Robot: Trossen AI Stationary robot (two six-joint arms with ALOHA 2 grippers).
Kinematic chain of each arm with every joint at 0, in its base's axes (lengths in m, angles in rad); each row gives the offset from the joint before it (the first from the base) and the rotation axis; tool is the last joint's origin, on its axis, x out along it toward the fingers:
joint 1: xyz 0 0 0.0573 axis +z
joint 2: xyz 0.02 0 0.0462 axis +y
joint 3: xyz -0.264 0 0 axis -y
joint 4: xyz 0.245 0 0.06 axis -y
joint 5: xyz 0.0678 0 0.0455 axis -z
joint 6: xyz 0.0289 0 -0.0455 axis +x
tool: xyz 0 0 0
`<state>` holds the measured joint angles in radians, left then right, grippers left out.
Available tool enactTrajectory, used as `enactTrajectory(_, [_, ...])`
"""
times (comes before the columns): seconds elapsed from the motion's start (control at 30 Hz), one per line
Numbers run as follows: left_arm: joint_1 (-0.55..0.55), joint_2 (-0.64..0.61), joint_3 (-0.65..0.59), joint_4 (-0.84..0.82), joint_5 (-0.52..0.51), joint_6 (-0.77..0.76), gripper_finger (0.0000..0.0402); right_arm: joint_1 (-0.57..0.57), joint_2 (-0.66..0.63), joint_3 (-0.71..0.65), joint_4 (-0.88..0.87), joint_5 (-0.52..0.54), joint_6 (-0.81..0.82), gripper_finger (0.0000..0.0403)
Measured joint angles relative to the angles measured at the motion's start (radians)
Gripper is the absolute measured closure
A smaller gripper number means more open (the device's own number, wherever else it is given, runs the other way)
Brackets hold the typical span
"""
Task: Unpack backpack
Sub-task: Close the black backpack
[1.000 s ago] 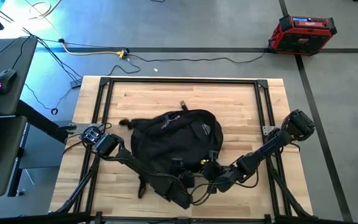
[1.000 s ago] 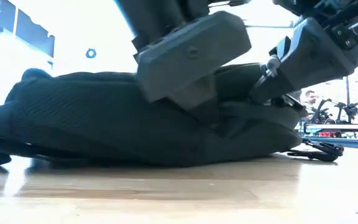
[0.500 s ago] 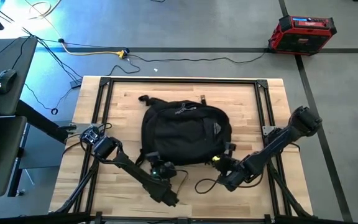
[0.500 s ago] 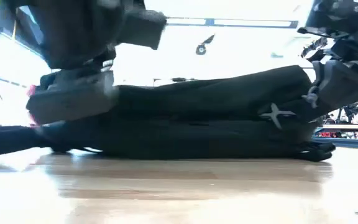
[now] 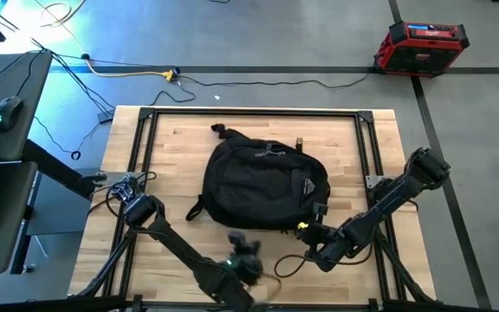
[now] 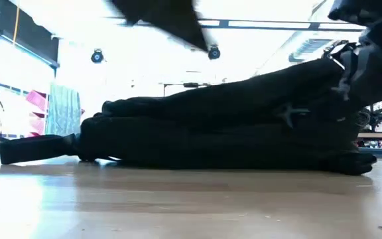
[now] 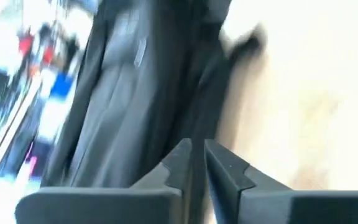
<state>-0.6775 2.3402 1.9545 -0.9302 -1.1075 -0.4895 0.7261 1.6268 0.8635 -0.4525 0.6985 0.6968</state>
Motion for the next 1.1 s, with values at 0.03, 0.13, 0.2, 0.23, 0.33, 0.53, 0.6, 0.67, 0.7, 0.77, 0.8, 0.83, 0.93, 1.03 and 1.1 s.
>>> enactTrajectory(0.03, [0.005,0.001,-0.001,0.09,-0.001,0.105,0.035,0.0,0.0,0.0,0.022,-0.002,-0.014,0.0403])
enactTrajectory(0.13, [0.048,0.012,-0.011,0.333,0.033,0.356,0.0308,-0.001,0.0,0.0,0.089,-0.015,-0.049,0.0403])
enactTrajectory(0.2, [0.082,0.03,-0.016,0.422,0.085,0.456,0.028,0.0,-0.005,0.0,0.129,-0.024,-0.067,0.0403])
enactTrajectory(0.23, [0.099,0.038,-0.017,0.437,0.116,0.487,0.0267,0.002,-0.012,0.0,0.145,-0.028,-0.074,0.0403])
enactTrajectory(0.33, [0.141,0.047,-0.02,0.44,0.192,0.52,0.0234,0.01,-0.031,0.0,0.185,-0.028,-0.098,0.0403])
enactTrajectory(0.53, [0.184,0.051,-0.017,0.423,0.25,0.494,0.0208,0.016,-0.033,0.0,0.271,-0.047,-0.147,0.0403])
enactTrajectory(0.6, [0.187,0.051,-0.017,0.414,0.252,0.473,0.0214,0.015,-0.033,0.0,0.281,-0.052,-0.155,0.0403])
enactTrajectory(0.67, [0.188,0.051,-0.016,0.387,0.249,0.43,0.0241,0.016,-0.033,0.0,0.277,-0.052,-0.155,0.0403])
enactTrajectory(0.7, [0.187,0.051,-0.016,0.368,0.249,0.408,0.0264,0.018,-0.033,0.0,0.274,-0.053,-0.155,0.0403])
enactTrajectory(0.77, [0.183,0.051,-0.015,0.329,0.253,0.384,0.0324,0.02,-0.033,0.0,0.264,-0.052,-0.153,0.0403])
enactTrajectory(0.8, [0.181,0.051,-0.015,0.311,0.258,0.378,0.0358,0.02,-0.033,0.0,0.255,-0.052,-0.147,0.0403])
enactTrajectory(0.83, [0.176,0.051,-0.014,0.296,0.259,0.374,0.0378,0.02,-0.033,0.001,0.245,-0.052,-0.139,0.0403])
enactTrajectory(0.93, [0.16,0.051,-0.001,0.23,0.235,0.346,0.0392,0.022,-0.035,0.003,0.204,-0.047,-0.108,0.0403])
enactTrajectory(1.03, [0.149,0.051,0.018,0.125,0.199,0.275,0.0398,0.027,-0.038,0.004,0.174,-0.037,-0.09,0.0403])
enactTrajectory(1.1, [0.145,0.051,0.026,0.051,0.185,0.204,0.0399,0.033,-0.043,0.004,0.165,-0.029,-0.086,0.0403])
